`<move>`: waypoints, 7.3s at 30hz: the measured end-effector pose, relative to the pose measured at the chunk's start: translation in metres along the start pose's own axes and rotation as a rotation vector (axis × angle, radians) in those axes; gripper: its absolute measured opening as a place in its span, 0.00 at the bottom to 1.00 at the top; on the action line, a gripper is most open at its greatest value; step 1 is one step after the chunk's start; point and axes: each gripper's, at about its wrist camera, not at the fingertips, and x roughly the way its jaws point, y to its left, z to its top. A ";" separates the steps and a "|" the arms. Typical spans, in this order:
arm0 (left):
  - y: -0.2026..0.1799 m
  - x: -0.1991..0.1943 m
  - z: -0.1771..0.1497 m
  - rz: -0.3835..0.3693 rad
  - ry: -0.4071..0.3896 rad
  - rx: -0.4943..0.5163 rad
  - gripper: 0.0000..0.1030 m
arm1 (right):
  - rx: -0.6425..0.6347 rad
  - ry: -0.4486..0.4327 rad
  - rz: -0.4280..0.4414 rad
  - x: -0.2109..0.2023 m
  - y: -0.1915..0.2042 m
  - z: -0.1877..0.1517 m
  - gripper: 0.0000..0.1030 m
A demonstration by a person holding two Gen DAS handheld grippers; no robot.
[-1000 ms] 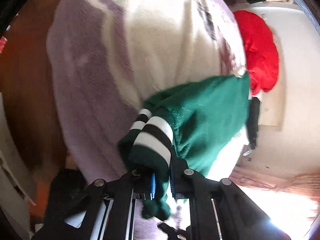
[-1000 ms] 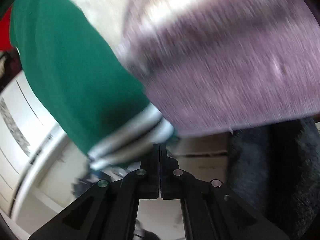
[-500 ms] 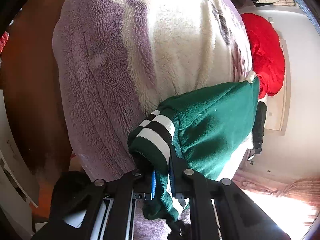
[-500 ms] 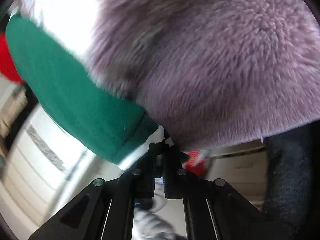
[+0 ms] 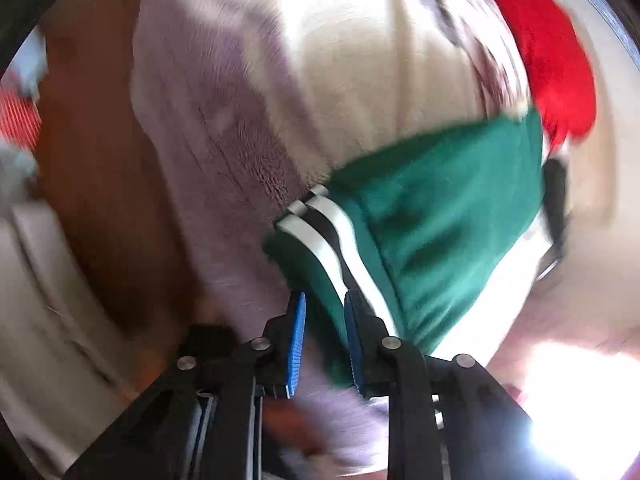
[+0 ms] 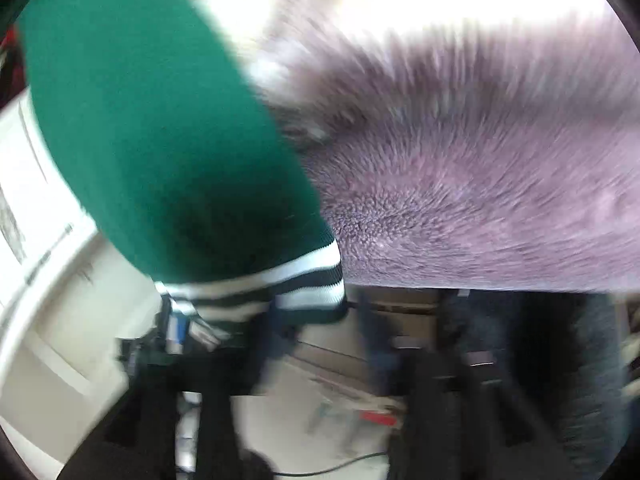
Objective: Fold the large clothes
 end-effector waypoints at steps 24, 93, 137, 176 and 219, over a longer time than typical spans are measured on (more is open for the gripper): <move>-0.369 0.092 0.189 0.191 -0.189 0.833 1.00 | -0.212 -0.563 -0.190 -0.190 0.171 0.151 0.93; -0.134 0.036 0.023 0.341 0.067 0.796 0.81 | -0.183 -0.303 -0.192 -0.054 -0.013 0.006 0.81; -0.050 0.015 0.056 -0.164 0.330 0.559 0.24 | -0.065 -0.122 0.394 -0.096 -0.148 0.000 0.27; -0.328 0.164 0.298 -0.642 0.595 0.002 0.72 | 0.025 -0.427 0.855 -0.421 0.027 0.294 0.84; -0.159 0.101 0.123 -0.402 0.103 0.043 0.80 | -0.381 -0.254 0.408 -0.384 0.012 0.410 0.87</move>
